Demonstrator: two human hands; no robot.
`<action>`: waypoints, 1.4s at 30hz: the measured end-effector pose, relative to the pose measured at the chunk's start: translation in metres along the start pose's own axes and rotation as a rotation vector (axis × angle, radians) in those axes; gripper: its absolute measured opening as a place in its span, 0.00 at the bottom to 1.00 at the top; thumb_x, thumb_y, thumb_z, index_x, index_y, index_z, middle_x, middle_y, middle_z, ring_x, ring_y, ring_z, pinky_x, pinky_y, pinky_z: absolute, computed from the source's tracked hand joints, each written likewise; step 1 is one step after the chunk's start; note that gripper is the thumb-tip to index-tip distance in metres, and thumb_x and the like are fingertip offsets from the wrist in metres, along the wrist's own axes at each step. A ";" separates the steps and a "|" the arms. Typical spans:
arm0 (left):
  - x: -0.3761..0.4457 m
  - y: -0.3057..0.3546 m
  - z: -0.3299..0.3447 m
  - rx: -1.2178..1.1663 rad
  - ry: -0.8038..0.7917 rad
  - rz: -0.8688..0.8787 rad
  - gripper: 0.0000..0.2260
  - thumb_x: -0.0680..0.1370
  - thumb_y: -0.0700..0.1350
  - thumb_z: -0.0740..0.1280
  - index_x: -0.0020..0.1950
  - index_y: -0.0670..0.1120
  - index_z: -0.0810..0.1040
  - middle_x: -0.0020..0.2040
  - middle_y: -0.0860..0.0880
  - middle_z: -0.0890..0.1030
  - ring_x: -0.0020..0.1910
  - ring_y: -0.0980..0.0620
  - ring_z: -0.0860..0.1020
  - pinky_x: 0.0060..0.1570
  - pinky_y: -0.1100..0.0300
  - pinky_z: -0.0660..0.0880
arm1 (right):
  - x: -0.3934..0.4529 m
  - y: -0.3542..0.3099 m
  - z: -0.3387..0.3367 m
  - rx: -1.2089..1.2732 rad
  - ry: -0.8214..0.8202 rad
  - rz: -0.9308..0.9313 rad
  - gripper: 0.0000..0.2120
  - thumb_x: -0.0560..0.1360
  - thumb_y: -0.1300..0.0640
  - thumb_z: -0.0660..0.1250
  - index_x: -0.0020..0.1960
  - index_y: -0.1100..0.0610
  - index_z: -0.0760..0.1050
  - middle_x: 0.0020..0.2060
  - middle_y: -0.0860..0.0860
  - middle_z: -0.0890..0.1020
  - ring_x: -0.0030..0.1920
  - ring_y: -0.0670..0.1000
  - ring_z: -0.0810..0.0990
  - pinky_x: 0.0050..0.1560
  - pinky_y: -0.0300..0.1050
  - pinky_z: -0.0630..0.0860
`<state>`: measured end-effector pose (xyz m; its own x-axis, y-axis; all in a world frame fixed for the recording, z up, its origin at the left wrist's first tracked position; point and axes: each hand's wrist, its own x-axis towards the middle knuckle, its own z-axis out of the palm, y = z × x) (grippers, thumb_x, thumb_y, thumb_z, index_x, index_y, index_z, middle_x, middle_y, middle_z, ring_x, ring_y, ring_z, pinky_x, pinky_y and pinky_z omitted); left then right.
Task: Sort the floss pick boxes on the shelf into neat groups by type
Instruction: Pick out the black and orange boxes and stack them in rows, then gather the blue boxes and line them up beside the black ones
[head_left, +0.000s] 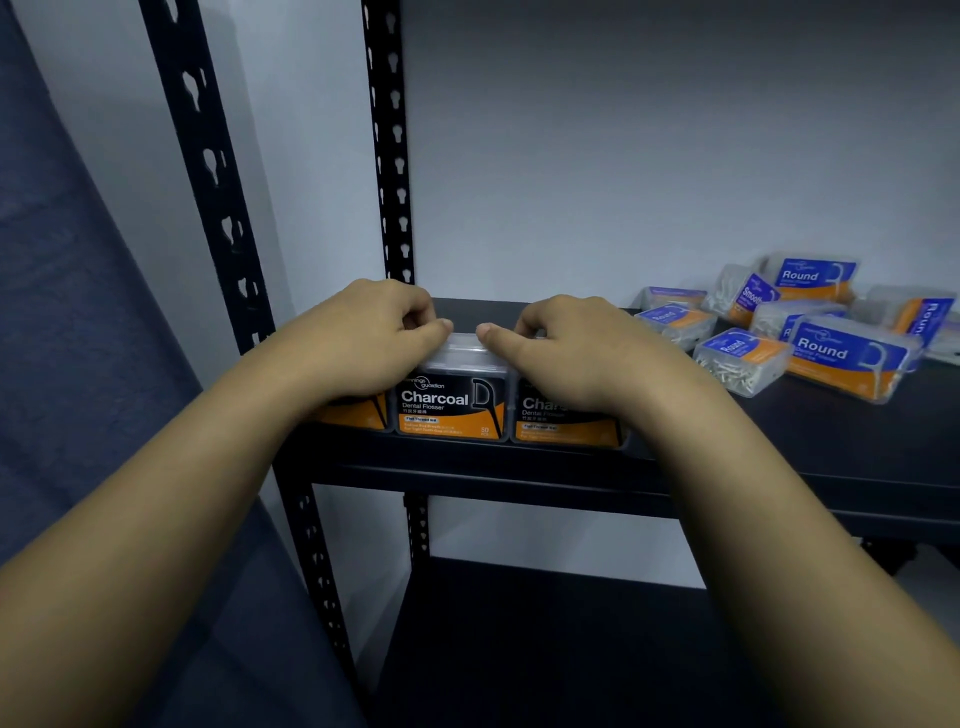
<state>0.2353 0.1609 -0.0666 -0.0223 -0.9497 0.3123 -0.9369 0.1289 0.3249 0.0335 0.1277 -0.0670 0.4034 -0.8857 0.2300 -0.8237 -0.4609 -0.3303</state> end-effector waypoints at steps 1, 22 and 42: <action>0.000 0.001 -0.002 0.004 -0.013 -0.003 0.13 0.82 0.56 0.61 0.49 0.51 0.80 0.42 0.54 0.80 0.42 0.56 0.78 0.36 0.59 0.69 | 0.000 0.001 -0.003 0.024 0.006 -0.001 0.25 0.78 0.29 0.56 0.52 0.47 0.79 0.49 0.48 0.81 0.51 0.52 0.78 0.47 0.49 0.73; 0.100 0.200 0.002 -0.152 -0.372 0.082 0.10 0.79 0.50 0.69 0.57 0.47 0.82 0.53 0.51 0.85 0.52 0.51 0.85 0.57 0.49 0.81 | 0.012 0.138 -0.151 -0.236 -0.088 0.187 0.19 0.78 0.38 0.67 0.59 0.50 0.79 0.46 0.49 0.86 0.47 0.53 0.84 0.54 0.53 0.82; 0.128 0.281 0.109 0.196 -0.423 -0.139 0.29 0.72 0.59 0.75 0.67 0.44 0.76 0.62 0.45 0.80 0.57 0.43 0.82 0.51 0.49 0.83 | -0.015 0.256 -0.140 -0.346 -0.140 0.115 0.30 0.72 0.46 0.76 0.71 0.48 0.72 0.65 0.52 0.78 0.53 0.54 0.77 0.46 0.44 0.71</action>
<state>-0.0691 0.0443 -0.0319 0.0058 -0.9920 -0.1260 -0.9883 -0.0249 0.1507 -0.2390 0.0305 -0.0268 0.3309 -0.9407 0.0744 -0.9429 -0.3327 -0.0130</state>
